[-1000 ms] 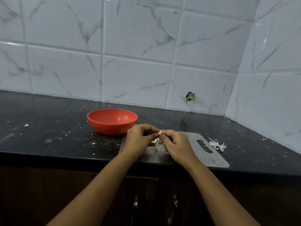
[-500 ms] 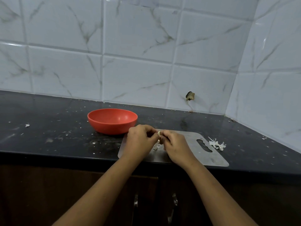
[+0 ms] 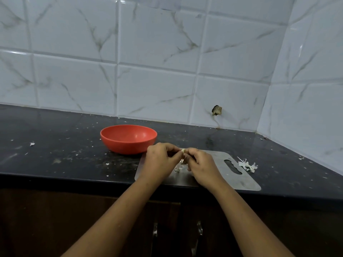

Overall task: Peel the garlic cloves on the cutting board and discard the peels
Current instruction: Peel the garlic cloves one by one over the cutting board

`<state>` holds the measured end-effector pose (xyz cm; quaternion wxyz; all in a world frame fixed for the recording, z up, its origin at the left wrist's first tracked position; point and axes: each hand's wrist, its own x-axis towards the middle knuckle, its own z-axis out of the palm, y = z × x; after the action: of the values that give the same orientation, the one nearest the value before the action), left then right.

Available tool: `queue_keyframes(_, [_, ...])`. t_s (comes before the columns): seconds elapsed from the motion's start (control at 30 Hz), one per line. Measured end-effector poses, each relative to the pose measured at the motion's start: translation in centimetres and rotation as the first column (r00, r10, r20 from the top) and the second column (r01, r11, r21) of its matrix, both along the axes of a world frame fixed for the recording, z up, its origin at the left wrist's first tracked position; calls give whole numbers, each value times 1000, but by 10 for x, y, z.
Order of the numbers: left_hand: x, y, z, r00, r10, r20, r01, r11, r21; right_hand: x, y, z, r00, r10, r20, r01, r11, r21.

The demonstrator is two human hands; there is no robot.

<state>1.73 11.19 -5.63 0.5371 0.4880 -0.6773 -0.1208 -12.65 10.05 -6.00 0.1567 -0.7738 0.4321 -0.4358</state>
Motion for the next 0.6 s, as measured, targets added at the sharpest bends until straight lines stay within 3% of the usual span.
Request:
queue_keyframes(0.17, [1, -1, -1, 999, 28, 25, -28, 1000, -5, 2, -4, -4, 995, -14, -102, 8, 998, -61])
queue_keyframes(0.6, [-4, 2, -4, 975, 163, 149, -144, 981, -134, 2, -5, -7, 983, -12, -183, -4, 996, -90])
